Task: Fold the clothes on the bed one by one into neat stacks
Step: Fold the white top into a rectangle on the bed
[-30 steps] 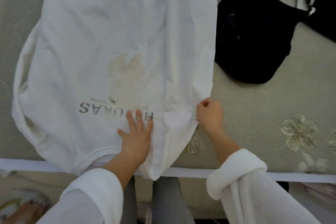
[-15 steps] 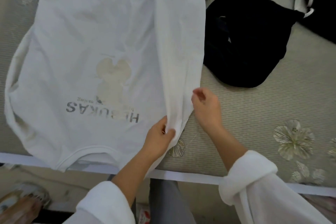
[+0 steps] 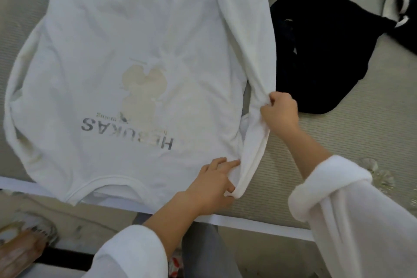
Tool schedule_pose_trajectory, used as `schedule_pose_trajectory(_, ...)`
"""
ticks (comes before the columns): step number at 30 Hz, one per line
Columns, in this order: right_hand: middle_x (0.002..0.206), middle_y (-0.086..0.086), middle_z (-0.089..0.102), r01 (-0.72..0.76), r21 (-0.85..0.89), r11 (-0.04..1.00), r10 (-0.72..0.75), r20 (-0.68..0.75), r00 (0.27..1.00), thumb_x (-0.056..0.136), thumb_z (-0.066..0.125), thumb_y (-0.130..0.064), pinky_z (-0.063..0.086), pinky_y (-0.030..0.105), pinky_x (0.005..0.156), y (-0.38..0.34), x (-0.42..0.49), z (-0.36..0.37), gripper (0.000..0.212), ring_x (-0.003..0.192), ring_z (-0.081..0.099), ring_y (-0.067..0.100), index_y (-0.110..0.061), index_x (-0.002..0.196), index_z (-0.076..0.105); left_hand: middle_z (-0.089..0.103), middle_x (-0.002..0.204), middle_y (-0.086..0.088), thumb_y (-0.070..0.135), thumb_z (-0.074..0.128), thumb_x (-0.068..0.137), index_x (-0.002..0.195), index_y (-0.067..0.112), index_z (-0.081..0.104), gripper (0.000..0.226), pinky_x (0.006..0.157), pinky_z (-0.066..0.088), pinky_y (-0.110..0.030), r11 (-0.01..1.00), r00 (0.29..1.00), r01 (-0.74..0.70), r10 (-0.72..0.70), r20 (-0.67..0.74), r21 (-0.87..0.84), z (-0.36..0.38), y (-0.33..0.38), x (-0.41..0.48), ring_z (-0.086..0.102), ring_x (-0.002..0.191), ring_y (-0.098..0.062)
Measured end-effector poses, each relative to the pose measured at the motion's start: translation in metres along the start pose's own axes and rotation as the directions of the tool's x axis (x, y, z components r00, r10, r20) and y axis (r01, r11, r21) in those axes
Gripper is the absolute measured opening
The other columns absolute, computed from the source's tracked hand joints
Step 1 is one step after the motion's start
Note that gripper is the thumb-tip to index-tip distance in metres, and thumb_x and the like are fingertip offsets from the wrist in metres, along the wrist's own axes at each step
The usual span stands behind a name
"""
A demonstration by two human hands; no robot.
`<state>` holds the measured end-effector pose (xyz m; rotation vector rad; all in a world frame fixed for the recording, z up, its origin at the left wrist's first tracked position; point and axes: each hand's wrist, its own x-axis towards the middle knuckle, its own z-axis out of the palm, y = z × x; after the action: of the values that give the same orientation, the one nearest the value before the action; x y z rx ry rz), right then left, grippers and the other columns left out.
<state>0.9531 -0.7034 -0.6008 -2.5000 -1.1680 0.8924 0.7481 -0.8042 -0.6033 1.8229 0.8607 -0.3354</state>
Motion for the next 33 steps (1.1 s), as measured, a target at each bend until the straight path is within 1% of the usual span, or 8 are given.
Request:
schedule_pose_trajectory(6,0.126,0.022,0.058,-0.61,0.473,0.635,0.713,-0.055,0.699,0.092,0.04,0.002,0.042,0.031,0.08,0.077,-0.03,-0.02,0.036,0.113,0.056,0.032,0.004,0.125,0.054,0.014,0.16,0.005,0.03,0.057,0.092,0.117,0.02,0.068,0.029,0.114,0.022,-0.032,0.997,0.99,0.013,-0.024,0.139,0.08,0.006,0.009,0.005,0.014,0.144,-0.015)
schedule_pose_trajectory(14,0.149,0.01,0.022,-0.293,0.347,0.891,0.386,-0.237,0.892,0.068,0.076,-0.021,0.03,0.045,0.109,0.051,-0.007,-0.017,0.105,0.133,0.029,0.028,-0.025,0.151,0.011,0.018,0.158,0.007,0.028,0.052,0.094,0.139,0.028,0.045,0.046,0.116,0.018,-0.03,0.998,0.976,0.041,-0.048,0.212,0.037,0.008,-0.003,0.008,0.011,0.144,-0.013)
schedule_pose_trajectory(17,0.119,0.002,0.044,-0.205,0.197,0.959,0.246,-0.216,0.945,0.082,0.066,-0.026,0.039,0.032,0.089,0.043,0.017,-0.021,0.062,0.106,0.044,0.019,-0.022,0.137,0.039,0.025,0.153,0.006,0.025,0.052,0.093,0.145,0.034,0.032,0.056,0.11,0.022,-0.025,0.992,0.996,0.092,-0.089,0.028,-0.091,0.003,-0.008,0.011,0.025,0.137,-0.016)
schedule_pose_trajectory(19,0.085,-0.002,0.053,-0.144,0.329,0.933,0.241,-0.277,0.93,0.088,0.051,-0.014,0.037,0.026,0.07,0.03,0.023,-0.033,0.008,0.079,0.047,0.015,-0.017,0.088,0.058,0.011,0.155,0.007,0.03,0.053,0.091,0.148,0.037,0.019,0.067,0.111,0.021,-0.03,0.995,0.986,0.084,-0.076,-0.151,0.052,-0.003,-0.012,0.016,0.016,0.138,-0.018)
schedule_pose_trajectory(22,0.082,-0.001,0.063,-0.153,0.706,0.692,0.457,-0.264,0.849,0.088,0.047,-0.017,0.046,0.027,0.064,0.006,0.02,-0.061,0.008,0.072,0.058,0.013,-0.017,0.085,0.054,-0.012,0.159,0.009,0.037,0.052,0.091,0.151,0.038,0.003,0.077,0.117,0.01,-0.037,0.987,0.987,0.13,-0.12,-0.105,0.097,-0.012,-0.017,0.023,-0.006,0.145,-0.017)
schedule_pose_trajectory(26,0.072,-0.004,0.069,-0.094,0.877,0.471,0.361,-0.094,0.928,0.086,0.055,-0.026,0.052,0.024,0.055,-0.048,-0.008,-0.096,0.012,0.065,0.068,0.012,-0.019,0.087,0.065,-0.002,0.16,0.006,0.041,0.053,0.092,0.152,0.03,0.016,0.071,0.118,0.01,-0.035,0.987,0.985,0.156,-0.153,0.078,-0.033,-0.027,-0.016,0.026,-0.005,0.147,-0.018)
schedule_pose_trajectory(28,0.064,-0.01,0.066,-0.045,0.835,0.548,0.306,-0.15,0.94,0.088,0.056,-0.033,0.049,0.018,0.05,-0.087,-0.022,-0.102,0.015,0.058,0.065,0.005,-0.021,0.085,0.064,0.02,0.157,0.004,0.04,0.054,0.093,0.149,0.03,0.028,0.062,0.114,0.016,-0.03,0.882,0.975,0.219,-0.213,0.062,-0.418,-0.048,-0.014,0.024,0.015,0.145,-0.015)
schedule_pose_trajectory(33,0.048,-0.013,0.039,0.306,0.75,0.586,0.019,-0.39,0.92,0.093,0.05,-0.028,0.031,0.018,0.041,-0.186,-0.061,-0.078,0.038,0.044,0.036,0.004,-0.021,0.057,0.04,0.063,0.126,0.002,0.04,0.045,0.097,0.123,0.023,0.06,0.035,0.093,0.047,-0.032,0.221,0.944,0.052,-0.33,-0.024,-0.974,-0.143,-0.034,0.004,0.057,0.116,-0.011)
